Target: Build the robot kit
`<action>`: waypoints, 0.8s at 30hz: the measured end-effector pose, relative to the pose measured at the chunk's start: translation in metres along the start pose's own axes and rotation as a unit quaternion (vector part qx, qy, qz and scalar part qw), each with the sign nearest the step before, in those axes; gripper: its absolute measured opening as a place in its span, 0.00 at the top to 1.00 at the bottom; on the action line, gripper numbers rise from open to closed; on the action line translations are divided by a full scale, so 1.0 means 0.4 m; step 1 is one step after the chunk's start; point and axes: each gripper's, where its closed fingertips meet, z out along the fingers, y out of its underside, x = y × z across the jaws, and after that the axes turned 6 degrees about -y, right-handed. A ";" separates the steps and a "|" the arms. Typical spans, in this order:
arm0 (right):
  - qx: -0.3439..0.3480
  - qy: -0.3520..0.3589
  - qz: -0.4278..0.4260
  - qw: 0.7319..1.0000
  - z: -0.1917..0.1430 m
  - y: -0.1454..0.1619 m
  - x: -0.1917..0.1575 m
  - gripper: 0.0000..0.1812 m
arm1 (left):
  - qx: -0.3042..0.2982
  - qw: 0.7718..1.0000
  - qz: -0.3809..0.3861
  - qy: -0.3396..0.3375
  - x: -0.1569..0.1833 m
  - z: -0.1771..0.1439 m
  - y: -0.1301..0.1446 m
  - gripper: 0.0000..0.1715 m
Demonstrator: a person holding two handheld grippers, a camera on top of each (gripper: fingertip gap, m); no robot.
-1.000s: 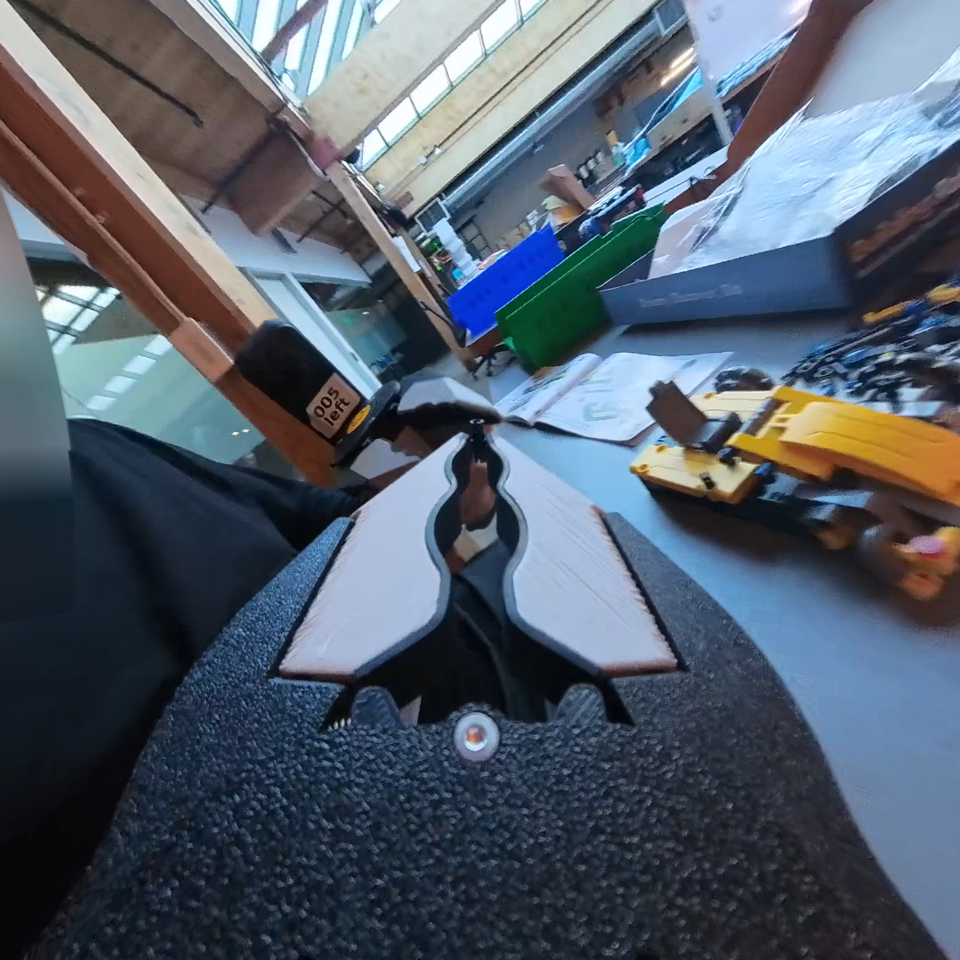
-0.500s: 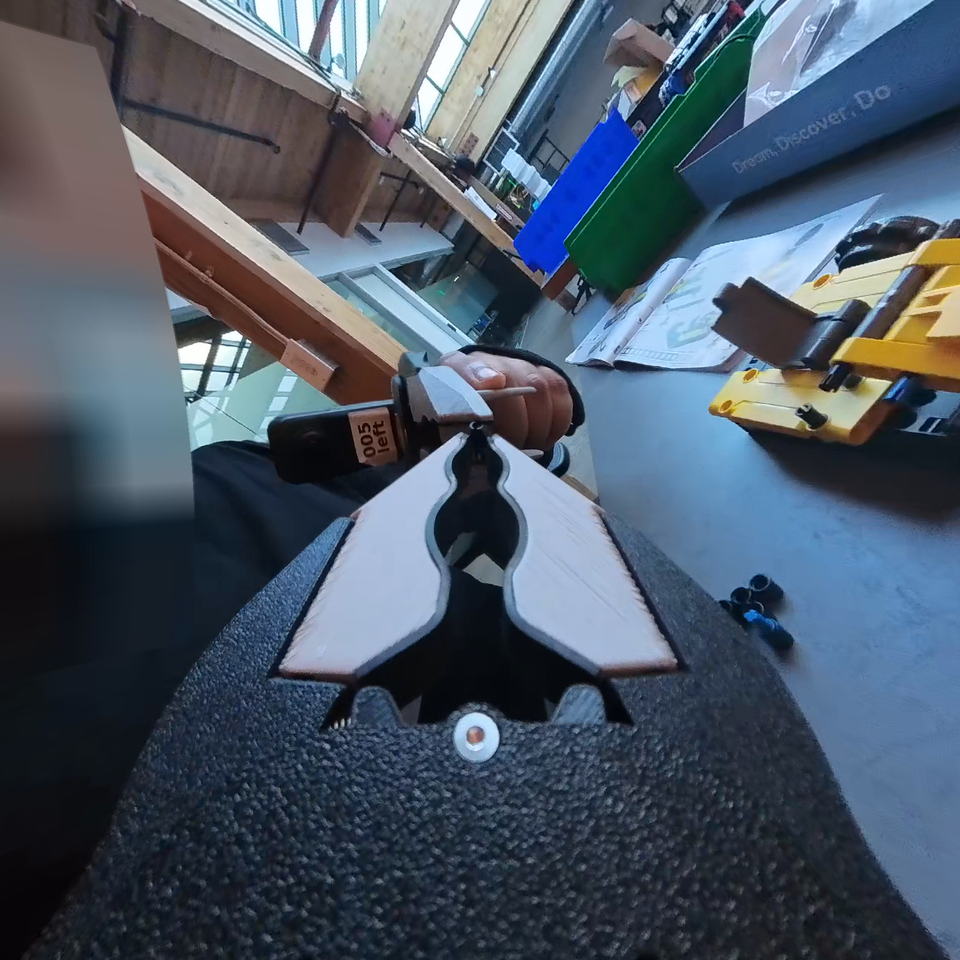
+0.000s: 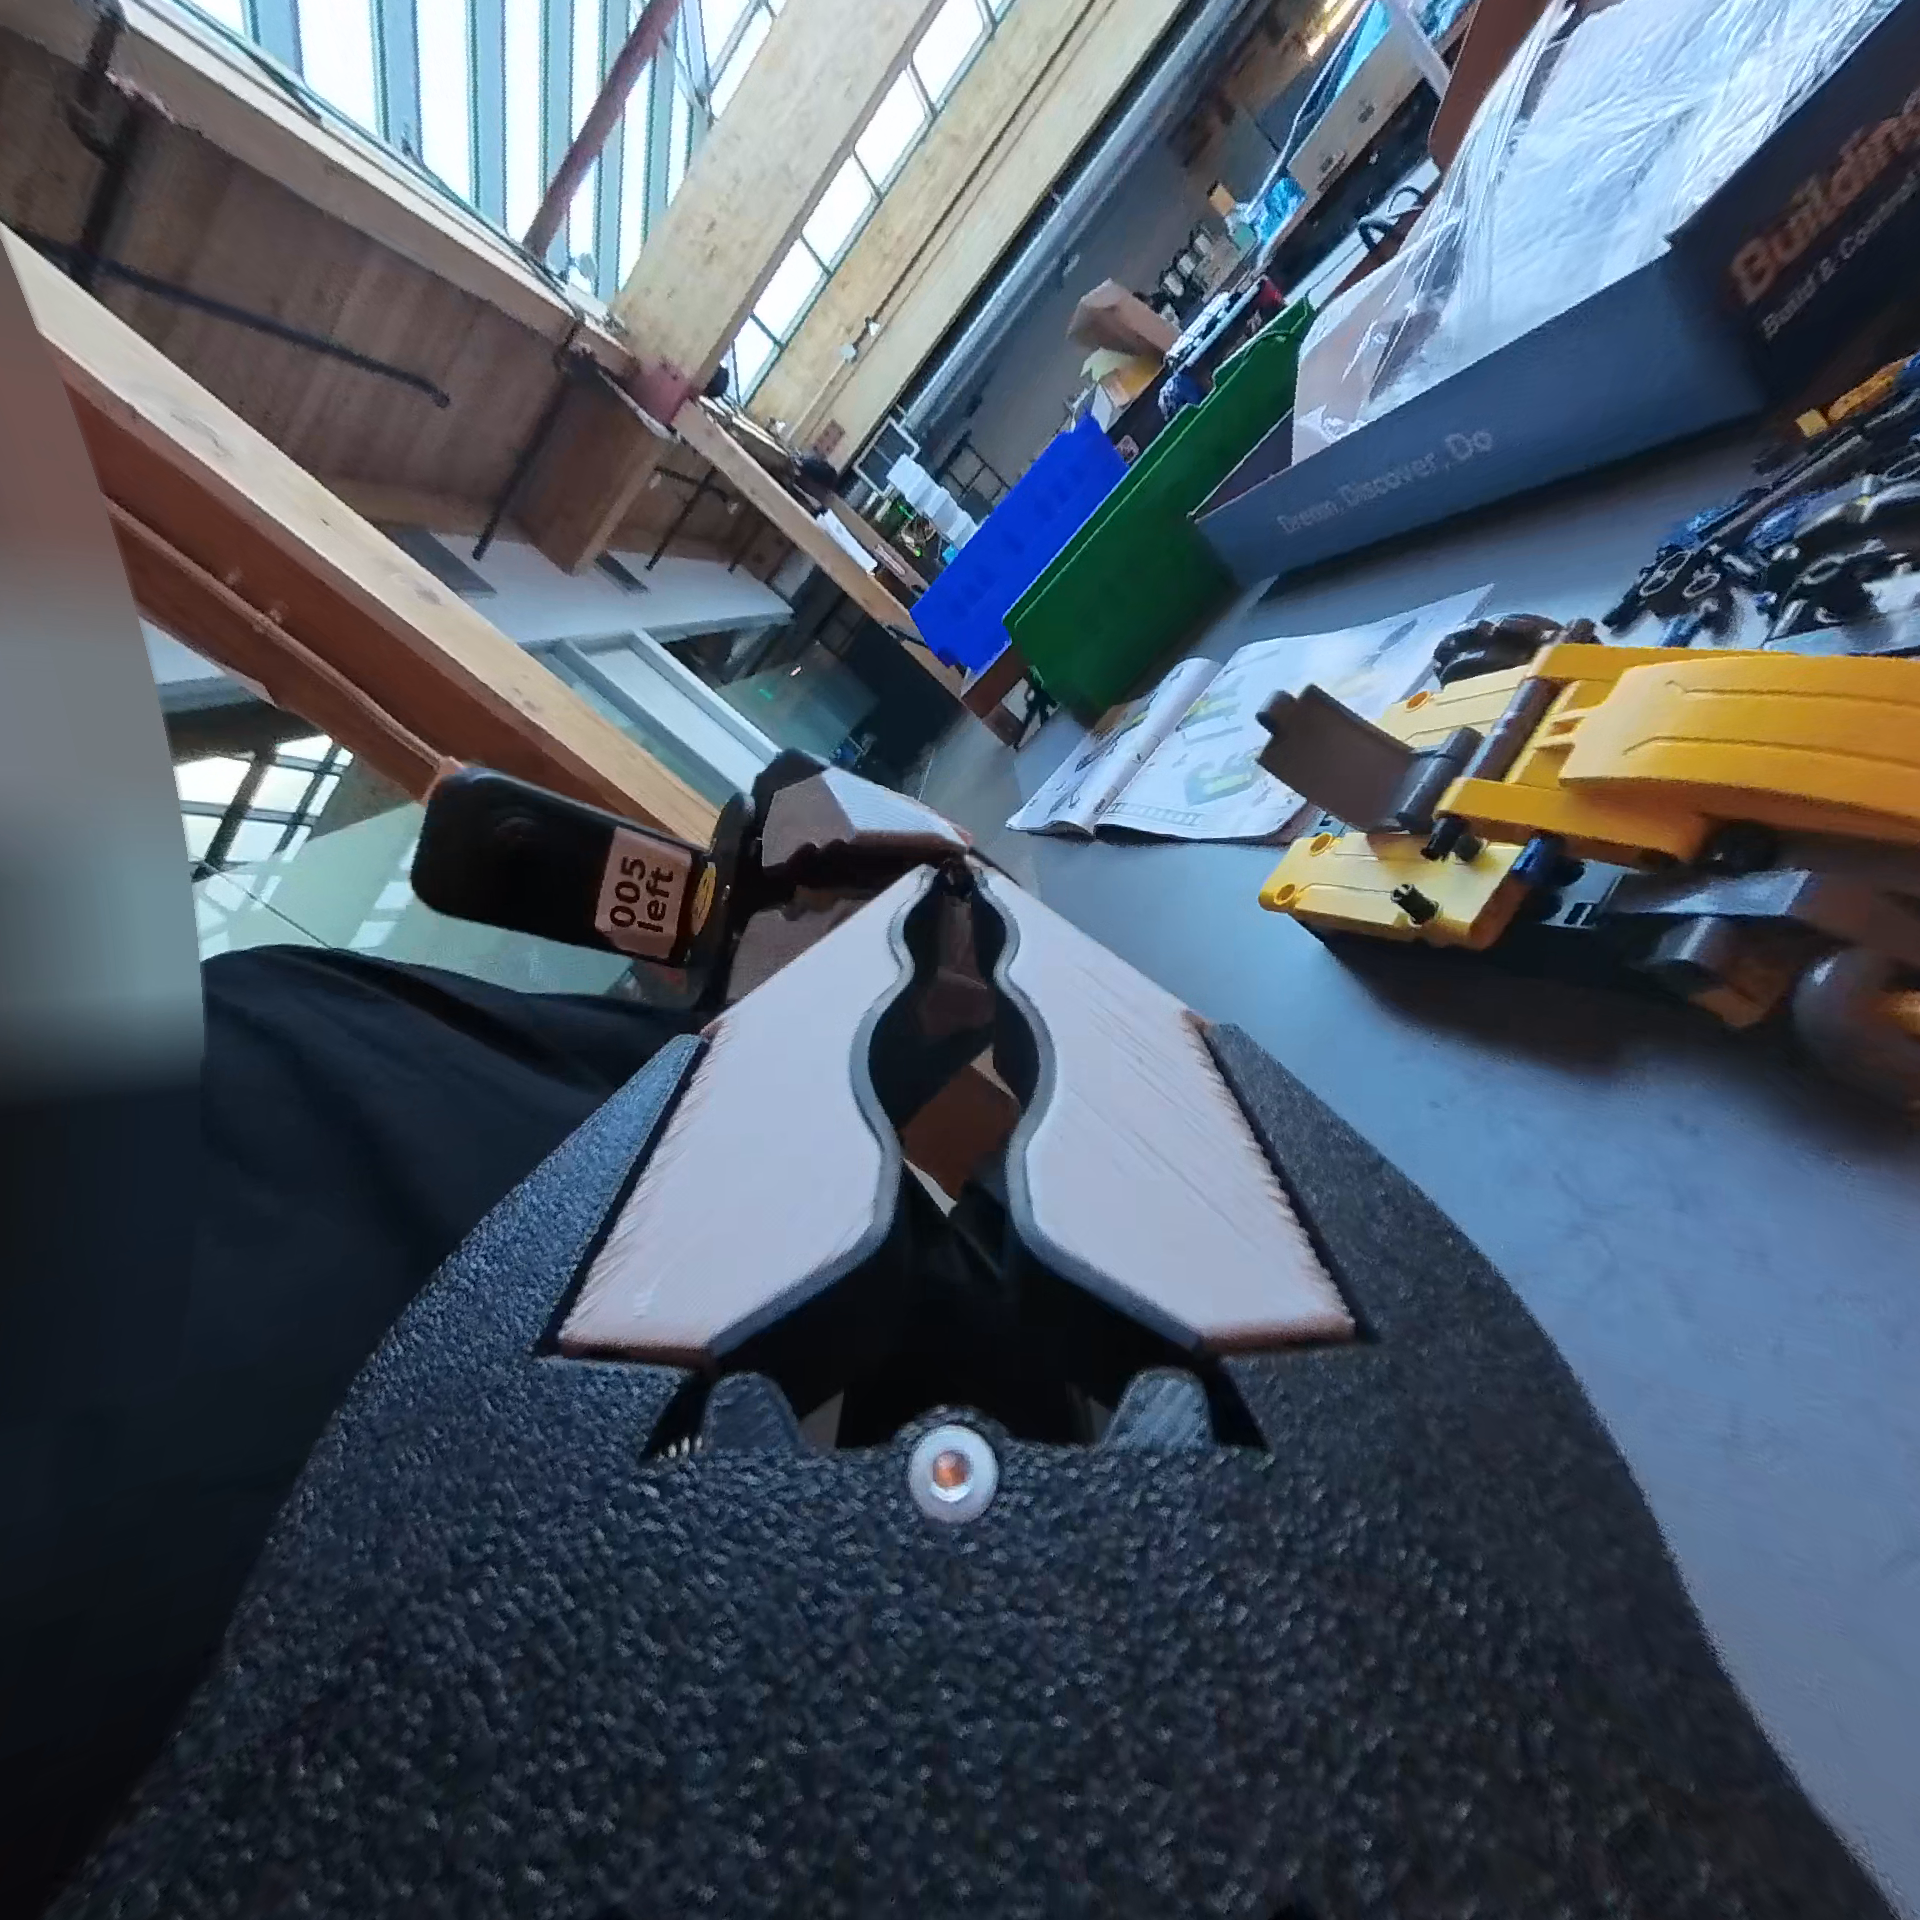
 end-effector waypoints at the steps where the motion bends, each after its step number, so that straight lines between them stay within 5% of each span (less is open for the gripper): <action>1: 0.002 -0.001 0.003 1.000 0.000 0.002 0.002 0.97 | 0.000 1.000 -0.009 -0.001 -0.002 -0.001 -0.002 0.98; 18: 0.018 -0.016 0.027 0.999 0.011 0.024 -0.011 0.97 | -0.010 0.998 0.056 -0.016 0.019 -0.001 0.016 1.00; 24: -0.009 0.055 -0.036 0.998 0.004 0.033 0.014 0.97 | -0.034 0.998 0.054 -0.015 0.022 0.008 0.037 1.00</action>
